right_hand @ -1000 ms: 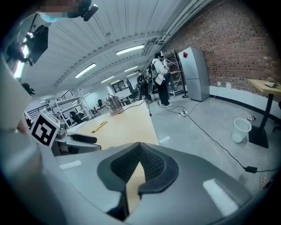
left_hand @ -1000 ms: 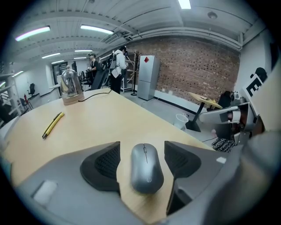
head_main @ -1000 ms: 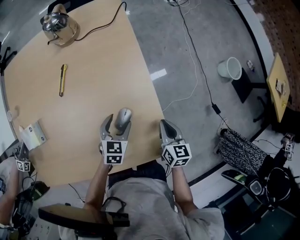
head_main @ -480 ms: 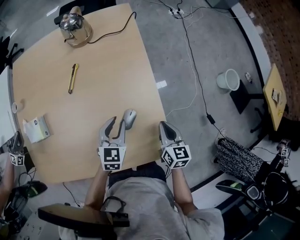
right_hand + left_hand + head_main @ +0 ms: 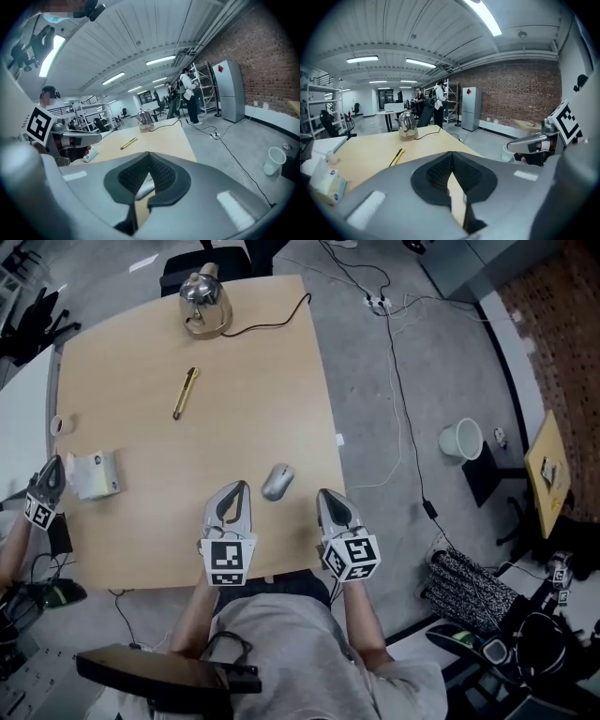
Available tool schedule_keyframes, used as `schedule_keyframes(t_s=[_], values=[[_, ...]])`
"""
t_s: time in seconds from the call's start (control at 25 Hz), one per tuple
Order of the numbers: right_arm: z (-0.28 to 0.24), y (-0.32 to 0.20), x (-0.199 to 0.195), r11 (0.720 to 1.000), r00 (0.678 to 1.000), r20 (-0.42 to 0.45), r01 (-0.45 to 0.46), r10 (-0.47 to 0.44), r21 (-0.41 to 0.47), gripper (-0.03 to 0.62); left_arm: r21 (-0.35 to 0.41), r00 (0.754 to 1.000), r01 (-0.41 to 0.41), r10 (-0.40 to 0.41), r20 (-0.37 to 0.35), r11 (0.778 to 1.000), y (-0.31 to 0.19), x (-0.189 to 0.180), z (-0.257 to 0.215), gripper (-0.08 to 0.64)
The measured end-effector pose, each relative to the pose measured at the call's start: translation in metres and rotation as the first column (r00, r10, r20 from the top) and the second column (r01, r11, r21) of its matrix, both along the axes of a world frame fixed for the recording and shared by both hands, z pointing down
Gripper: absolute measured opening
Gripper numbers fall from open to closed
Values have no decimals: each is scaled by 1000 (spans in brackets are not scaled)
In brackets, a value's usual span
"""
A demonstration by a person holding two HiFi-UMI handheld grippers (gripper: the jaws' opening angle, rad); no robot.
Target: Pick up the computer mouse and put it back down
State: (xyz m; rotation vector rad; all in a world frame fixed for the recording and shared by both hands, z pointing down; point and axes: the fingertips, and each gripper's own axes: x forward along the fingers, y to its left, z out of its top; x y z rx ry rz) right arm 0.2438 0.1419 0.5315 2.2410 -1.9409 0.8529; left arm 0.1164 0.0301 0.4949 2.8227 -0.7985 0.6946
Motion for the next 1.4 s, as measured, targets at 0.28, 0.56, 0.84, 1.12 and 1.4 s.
schedule_keyframes(t_s=[0.28,0.56,0.84,1.12,1.4], values=[[-32,-21,-32,996,996,-33,79,-77,40,6,41,997,16,-13,-75,999,-3,-32,-38,17],[-59,-33,-64,986,988,-59,144,-140,78,6,64,993,74,-68,-99,995,-2,-73,-62,17],[-84,-44,-95,976,982,-76,182,-174,117,6,68,983,132,-122,-136,989,-4,-117,-76,17],[-99,-42,-115,971,979,-97,190,-177,143,6,95,969,173,-153,-193,980,-5,-149,-95,17],[-112,-32,-119,970,979,-119,183,-165,160,6,145,963,192,-158,-218,971,-5,-164,-114,17]])
